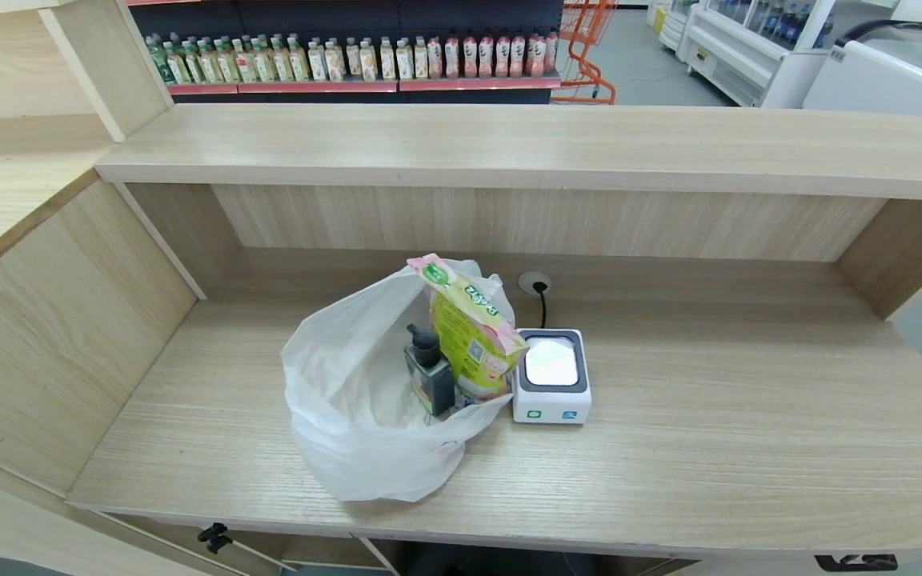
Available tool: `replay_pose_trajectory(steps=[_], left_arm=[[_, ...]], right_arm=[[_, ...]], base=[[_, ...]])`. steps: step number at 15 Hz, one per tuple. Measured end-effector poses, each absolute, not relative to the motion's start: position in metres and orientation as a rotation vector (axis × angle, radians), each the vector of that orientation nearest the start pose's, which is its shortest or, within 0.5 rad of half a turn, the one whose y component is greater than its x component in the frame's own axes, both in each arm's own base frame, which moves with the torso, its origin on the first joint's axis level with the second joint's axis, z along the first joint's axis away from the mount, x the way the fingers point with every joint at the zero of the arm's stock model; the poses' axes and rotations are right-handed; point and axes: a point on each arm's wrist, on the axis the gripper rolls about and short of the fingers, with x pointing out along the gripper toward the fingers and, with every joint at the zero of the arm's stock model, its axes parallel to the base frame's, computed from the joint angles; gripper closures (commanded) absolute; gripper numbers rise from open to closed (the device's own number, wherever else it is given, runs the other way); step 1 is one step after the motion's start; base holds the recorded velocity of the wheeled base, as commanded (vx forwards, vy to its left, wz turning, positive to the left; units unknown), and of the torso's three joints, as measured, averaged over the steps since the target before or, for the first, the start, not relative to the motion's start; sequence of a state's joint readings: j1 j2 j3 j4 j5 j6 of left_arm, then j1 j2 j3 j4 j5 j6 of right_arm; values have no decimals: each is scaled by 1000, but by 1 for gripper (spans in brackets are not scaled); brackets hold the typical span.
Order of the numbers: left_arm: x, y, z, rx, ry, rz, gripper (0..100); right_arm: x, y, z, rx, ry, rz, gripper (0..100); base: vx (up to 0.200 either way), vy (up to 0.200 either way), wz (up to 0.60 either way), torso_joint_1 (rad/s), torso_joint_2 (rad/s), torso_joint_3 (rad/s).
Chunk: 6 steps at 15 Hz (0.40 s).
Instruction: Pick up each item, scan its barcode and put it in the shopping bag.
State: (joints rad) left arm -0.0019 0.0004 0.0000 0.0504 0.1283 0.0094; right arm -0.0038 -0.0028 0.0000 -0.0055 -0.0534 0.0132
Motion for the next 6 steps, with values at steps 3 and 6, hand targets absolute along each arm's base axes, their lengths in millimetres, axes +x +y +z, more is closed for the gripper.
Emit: replay_pose_trajectory(steps=[3,6], left_arm=[[-23,3,70,13,51,127,0],[-23,3,70,13,51,127,0]], right_arm=[[-23,-1,76,12,-9,-57,100],[-23,-1,76,11,-8,-57,100]], base=[[0,0,0,0,0,0],[0,0,0,0,0,0]])
